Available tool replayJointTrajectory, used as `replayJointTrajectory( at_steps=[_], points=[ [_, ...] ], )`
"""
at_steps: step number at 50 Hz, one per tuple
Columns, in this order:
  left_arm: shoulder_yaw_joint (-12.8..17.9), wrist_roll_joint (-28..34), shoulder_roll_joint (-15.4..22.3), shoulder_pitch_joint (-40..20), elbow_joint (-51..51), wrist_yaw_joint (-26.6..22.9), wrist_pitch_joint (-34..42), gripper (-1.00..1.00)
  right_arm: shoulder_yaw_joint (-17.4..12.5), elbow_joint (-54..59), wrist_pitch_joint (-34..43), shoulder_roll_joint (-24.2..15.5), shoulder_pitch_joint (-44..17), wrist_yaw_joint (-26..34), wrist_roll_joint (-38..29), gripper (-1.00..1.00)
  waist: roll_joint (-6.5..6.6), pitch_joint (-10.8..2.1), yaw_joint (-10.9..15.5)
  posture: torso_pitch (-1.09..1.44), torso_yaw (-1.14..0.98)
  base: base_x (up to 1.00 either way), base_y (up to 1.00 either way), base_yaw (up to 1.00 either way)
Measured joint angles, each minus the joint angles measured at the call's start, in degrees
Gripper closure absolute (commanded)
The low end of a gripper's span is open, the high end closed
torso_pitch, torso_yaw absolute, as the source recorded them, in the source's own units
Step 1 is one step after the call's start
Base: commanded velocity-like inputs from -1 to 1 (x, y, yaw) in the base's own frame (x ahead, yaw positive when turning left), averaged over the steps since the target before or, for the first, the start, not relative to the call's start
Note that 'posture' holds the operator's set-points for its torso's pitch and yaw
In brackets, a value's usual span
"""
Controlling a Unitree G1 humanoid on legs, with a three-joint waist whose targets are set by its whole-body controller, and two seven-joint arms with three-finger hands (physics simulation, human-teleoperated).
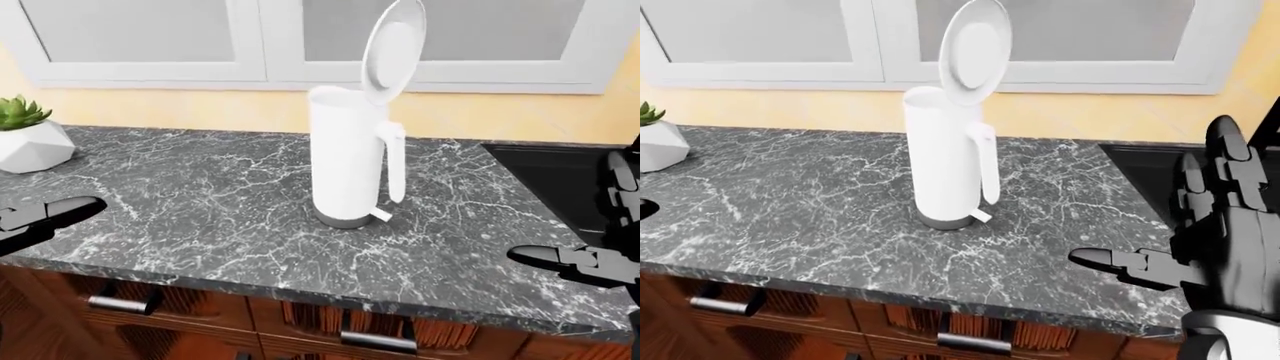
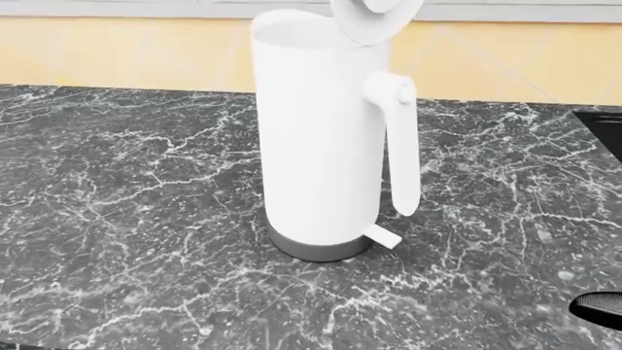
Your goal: Close the lid of the electric kettle.
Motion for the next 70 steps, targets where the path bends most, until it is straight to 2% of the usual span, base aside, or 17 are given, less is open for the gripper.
replayJointTrajectory(
  at_steps=[5,13,18,30,35,41,49,56,64,70],
  points=[
    [0.0,-0.1,0.1,-0.1,0.0,0.2,0.1,-1.0,0.0,0.0,0.1,1.0,-0.4,1.1,-1.3,-1.0,0.0,-1.29,0.1,-0.57,0.0,0.0,0.0,0.0],
    [0.2,-0.2,0.2,0.0,-0.3,0.3,0.0,-1.0,0.0,0.0,0.1,-0.4,0.0,-0.1,0.0,-1.0,-0.01,-3.19,0.1,-0.64,0.0,0.0,0.0,0.0],
    [0.9,-0.9,0.5,-0.1,-1.0,0.5,0.0,-1.0,0.3,-0.2,-0.3,-0.1,0.2,-0.4,0.0,-1.0,-0.09,-3.93,0.1,-0.64,0.0,0.0,0.0,0.0],
    [-0.2,-0.4,0.1,0.1,-0.5,0.7,-1.4,-1.0,1.0,-0.2,-0.4,-0.1,0.0,0.0,-0.6,-1.0,-0.1,-4.48,0.0,-0.64,0.0,0.0,0.0,0.0],
    [-0.5,0.1,-0.2,0.2,-0.4,0.4,-1.6,-1.0,2.0,-0.2,-0.2,1.5,-0.3,1.4,-2.7,-1.0,-0.12,-4.6,-0.1,-0.64,0.0,0.0,0.0,0.0],
    [-0.7,0.6,-0.5,0.2,0.1,0.1,-2.1,-1.0,1.5,-0.2,-0.1,1.7,0.2,2.1,-3.7,-1.0,-0.19,-4.69,-0.1,-0.64,0.0,0.0,0.0,0.0],
    [-0.5,0.5,-0.3,0.1,-0.2,0.1,-1.7,-1.0,1.7,0.2,2.2,2.6,1.2,6.7,-12.4,-1.0,-0.21,-4.78,-0.2,-0.64,0.0,0.0,0.0,0.0],
    [-0.3,0.0,0.0,-0.1,-0.3,0.3,-1.5,-1.0,3.6,-0.1,3.2,2.7,0.8,10.6,-19.3,-1.0,-0.12,-4.91,-0.2,-0.64,0.0,0.0,0.0,0.0],
    [-0.1,-0.5,0.3,-0.2,-0.3,0.6,-1.1,-1.0,4.8,0.1,4.7,4.3,-1.8,16.8,-27.8,-1.0,0.09,-5.0,-0.3,-0.64,0.0,0.0,0.0,0.0],
    [0.0,-0.8,0.4,-0.1,-0.2,0.7,-1.2,-1.0,5.2,0.0,6.0,6.5,-5.7,24.7,-37.2,-1.0,0.36,-5.07,-0.4,-0.64,0.0,0.0,0.0,0.0]
  ],
)
